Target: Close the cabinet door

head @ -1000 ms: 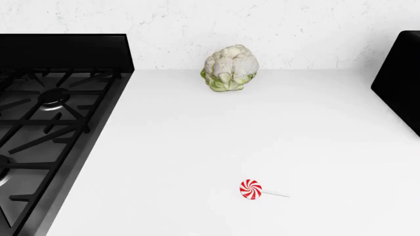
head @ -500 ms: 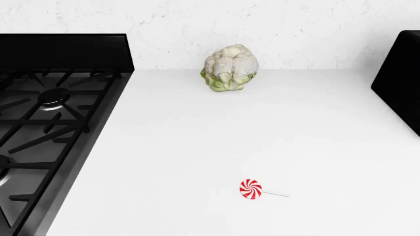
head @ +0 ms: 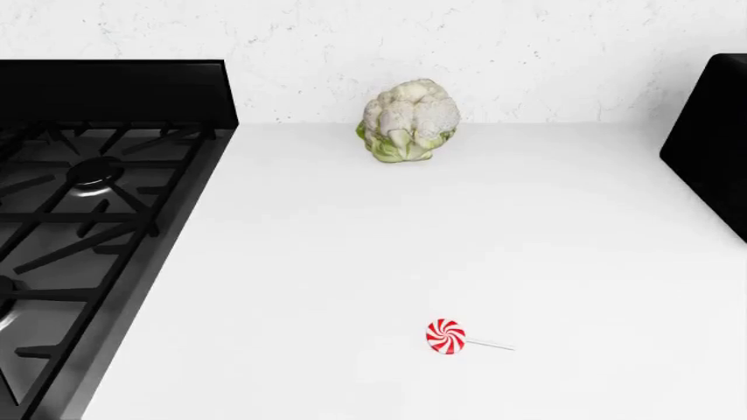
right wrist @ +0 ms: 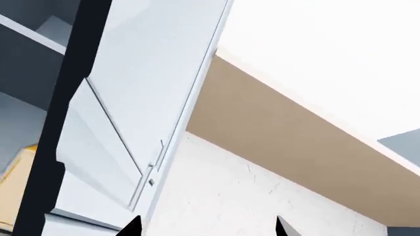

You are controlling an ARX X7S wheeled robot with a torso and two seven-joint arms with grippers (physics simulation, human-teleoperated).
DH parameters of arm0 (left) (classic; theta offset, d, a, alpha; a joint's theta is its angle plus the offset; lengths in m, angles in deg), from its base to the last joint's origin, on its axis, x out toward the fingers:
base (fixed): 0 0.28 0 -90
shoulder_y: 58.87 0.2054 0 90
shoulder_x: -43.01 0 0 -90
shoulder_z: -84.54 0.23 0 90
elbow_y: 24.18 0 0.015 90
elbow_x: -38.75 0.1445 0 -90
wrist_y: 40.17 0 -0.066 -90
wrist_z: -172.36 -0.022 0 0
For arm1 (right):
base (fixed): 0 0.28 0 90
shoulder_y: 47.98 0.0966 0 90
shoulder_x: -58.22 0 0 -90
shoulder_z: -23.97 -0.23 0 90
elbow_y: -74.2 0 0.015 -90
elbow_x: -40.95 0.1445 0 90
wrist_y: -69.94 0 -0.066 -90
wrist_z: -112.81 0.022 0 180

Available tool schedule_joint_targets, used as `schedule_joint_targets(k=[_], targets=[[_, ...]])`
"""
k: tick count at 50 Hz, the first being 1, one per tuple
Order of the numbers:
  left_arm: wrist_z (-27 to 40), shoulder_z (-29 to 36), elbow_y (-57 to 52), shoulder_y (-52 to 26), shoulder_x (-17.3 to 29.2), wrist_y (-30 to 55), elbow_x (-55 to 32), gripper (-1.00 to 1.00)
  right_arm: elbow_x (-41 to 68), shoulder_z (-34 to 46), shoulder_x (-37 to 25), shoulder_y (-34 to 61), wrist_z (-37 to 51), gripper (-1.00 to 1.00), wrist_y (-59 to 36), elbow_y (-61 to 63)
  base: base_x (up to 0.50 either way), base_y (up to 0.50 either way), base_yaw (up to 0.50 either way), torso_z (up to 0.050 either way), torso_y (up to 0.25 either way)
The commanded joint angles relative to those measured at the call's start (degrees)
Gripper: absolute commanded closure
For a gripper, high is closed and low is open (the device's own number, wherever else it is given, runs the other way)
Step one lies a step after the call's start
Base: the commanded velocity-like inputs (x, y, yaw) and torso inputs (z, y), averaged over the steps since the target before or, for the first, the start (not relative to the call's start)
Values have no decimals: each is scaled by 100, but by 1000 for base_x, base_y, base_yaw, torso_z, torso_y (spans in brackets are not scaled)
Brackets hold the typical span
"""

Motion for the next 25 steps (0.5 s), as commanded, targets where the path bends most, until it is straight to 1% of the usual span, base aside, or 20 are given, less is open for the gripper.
schedule_joint_targets(k=[1, 7, 11, 17, 25], targets=[[-20, 45, 0, -73, 26, -22, -41, -100, -893, -845, 686, 313, -187, -100, -290, -72, 0, 0, 0, 0, 11], [-37, -2, 0, -71, 25, -18, -167, -100, -1023, -764, 818, 158, -262, -100, -105, -87, 0, 0, 0, 3, 5], [2, -11, 0, -42, 25, -117, -411, -100, -1121, -706, 898, 63, -330, -100, 22, -101, 0, 0, 0, 3, 5], [-5, -54, 0, -32, 27, -9, -677, -100, -1312, -624, 1015, -303, -440, -100, 320, -80, 0, 0, 0, 2, 4], [-204, 4, 0, 86, 27, -39, -628, -100, -1461, -561, 1158, -717, -499, -100, 600, -279, 0, 0, 0, 3, 3]])
